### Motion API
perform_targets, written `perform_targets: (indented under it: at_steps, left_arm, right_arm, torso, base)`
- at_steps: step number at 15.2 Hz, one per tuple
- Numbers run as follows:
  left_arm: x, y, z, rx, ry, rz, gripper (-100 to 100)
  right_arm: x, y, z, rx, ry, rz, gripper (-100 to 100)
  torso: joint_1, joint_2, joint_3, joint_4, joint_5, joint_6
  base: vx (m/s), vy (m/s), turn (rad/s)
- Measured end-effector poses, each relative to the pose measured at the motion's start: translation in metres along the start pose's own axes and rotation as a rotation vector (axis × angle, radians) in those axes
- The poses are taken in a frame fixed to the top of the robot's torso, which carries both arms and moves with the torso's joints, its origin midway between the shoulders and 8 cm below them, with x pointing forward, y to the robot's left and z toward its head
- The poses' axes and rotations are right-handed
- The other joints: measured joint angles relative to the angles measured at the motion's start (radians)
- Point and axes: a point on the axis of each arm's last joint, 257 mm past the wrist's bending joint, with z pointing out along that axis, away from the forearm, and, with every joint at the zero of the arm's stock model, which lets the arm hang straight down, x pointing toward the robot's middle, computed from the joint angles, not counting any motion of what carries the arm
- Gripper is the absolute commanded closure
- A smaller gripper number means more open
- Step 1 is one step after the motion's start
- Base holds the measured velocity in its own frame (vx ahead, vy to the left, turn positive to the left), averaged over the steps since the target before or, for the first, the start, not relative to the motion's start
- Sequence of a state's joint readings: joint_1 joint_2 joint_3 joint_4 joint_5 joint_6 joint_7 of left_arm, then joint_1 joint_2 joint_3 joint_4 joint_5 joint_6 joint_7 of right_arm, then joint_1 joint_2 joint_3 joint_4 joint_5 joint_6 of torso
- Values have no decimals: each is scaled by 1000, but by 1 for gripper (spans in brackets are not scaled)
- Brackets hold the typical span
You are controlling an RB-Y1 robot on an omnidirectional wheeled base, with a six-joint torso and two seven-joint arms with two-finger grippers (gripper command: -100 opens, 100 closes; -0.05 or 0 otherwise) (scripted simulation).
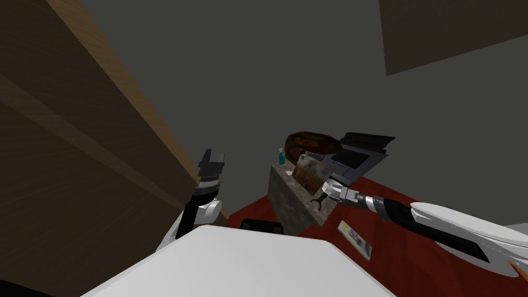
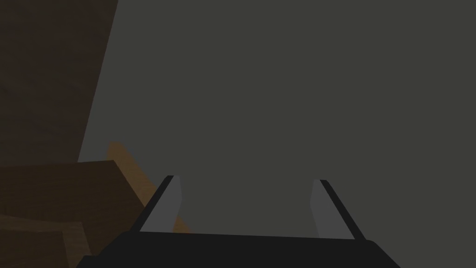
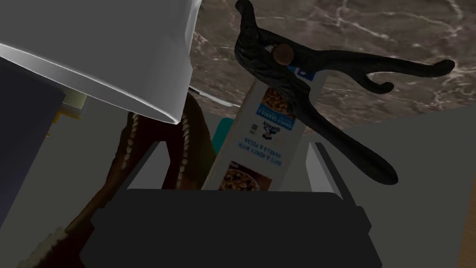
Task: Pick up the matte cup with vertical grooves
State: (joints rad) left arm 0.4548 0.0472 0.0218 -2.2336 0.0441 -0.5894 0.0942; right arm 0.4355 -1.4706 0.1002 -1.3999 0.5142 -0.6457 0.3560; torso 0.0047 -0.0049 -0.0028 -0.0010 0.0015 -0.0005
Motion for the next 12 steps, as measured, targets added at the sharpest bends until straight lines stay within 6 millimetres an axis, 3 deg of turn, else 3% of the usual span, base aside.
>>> perform_targets:
  at_steps: [7, 12]
  left_arm:
    - [0, 0, 0, 0, 0, 0, 0]
    - [0, 0, 0, 0, 0, 0, 0]
  right_arm:
    - [65, -23, -48, -40, 248, -137, -100]
    - [118, -25, -85, -99, 427, -210, -100]
  torso:
    - [1, 0, 0, 0, 0, 0]
    - [1, 0, 0, 0, 0, 0]
  base:
    - [81, 56, 106]
    - [79, 56, 103]
